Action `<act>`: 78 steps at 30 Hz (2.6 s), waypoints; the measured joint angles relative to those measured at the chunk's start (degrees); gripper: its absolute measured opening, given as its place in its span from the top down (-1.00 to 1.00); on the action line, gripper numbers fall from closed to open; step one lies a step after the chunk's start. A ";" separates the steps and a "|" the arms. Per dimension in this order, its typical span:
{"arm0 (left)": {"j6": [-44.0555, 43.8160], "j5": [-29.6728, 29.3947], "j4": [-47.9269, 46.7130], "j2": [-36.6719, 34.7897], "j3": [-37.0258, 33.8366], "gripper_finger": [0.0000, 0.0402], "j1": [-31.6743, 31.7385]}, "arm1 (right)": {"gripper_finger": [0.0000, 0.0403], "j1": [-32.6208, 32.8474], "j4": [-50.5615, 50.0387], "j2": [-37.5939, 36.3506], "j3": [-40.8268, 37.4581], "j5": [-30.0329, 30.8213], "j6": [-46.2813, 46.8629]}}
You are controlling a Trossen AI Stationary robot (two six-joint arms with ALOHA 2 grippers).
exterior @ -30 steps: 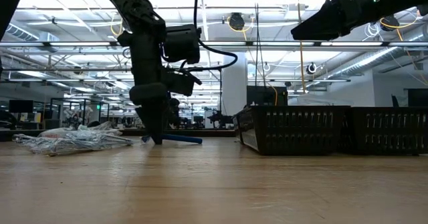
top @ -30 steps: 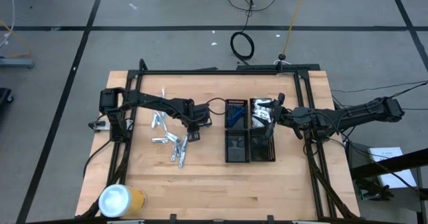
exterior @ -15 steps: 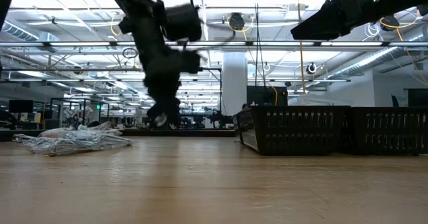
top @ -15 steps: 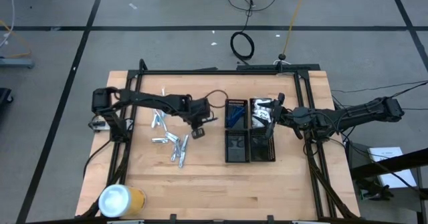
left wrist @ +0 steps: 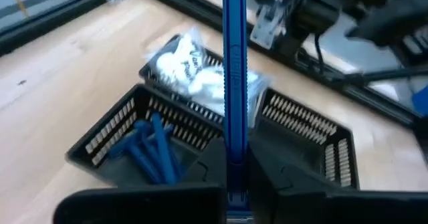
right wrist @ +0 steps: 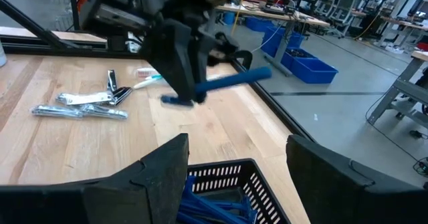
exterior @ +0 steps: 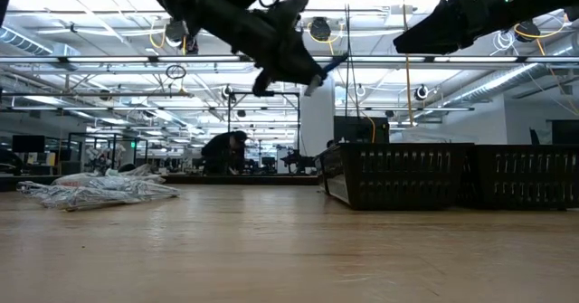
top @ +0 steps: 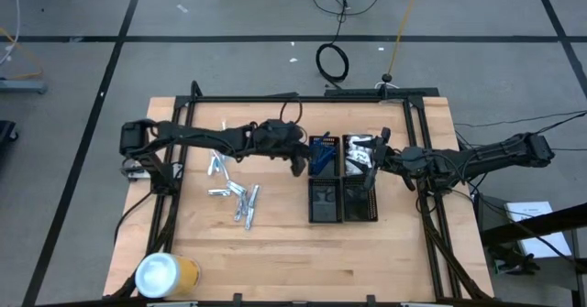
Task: Pick & Place Travel size toiletries
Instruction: Put the razor into the top left black basket, then put the green toothbrush into the bottom right black basket
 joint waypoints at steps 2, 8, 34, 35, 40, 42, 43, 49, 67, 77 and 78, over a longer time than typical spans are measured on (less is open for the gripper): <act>-2.07 -0.03 1.64 1.61 0.00 0.90 0.05 | -0.18 0.00 0.01 0.00 0.00 0.01 0.00; -5.92 0.05 5.40 6.58 0.00 0.95 0.08 | -0.18 0.00 0.19 0.00 0.00 0.04 0.00; -4.76 1.03 10.54 10.85 0.00 0.05 0.59 | -0.18 0.00 0.00 0.00 0.00 0.04 0.01; -4.69 1.33 10.54 10.85 0.00 -0.01 0.71 | -0.18 0.00 0.00 0.00 0.00 0.04 0.02; -4.82 2.05 10.20 10.85 0.00 -0.20 1.34 | -0.18 0.00 0.00 0.01 0.00 0.04 0.02; -4.72 1.99 10.27 10.85 0.00 -0.24 1.60 | -0.18 0.00 0.00 0.01 0.00 0.04 0.02; -4.68 1.95 10.29 10.85 0.00 -0.26 1.75 | -0.18 0.00 0.00 0.00 0.00 0.04 0.01; -1.73 1.92 10.38 10.85 0.00 -0.31 2.10 | -0.18 0.00 0.00 0.02 0.00 0.04 0.01; -6.24 6.04 13.65 10.74 0.02 -0.08 1.94 | -0.18 0.00 -0.04 0.02 0.00 0.04 -0.02; 1.02 5.62 14.38 10.74 0.02 0.23 0.81 | -0.18 -0.04 0.71 0.31 0.00 -2.34 0.00; 1.53 5.83 14.80 10.76 0.02 0.24 0.46 | -0.18 -0.07 1.61 0.68 0.01 -4.27 -0.01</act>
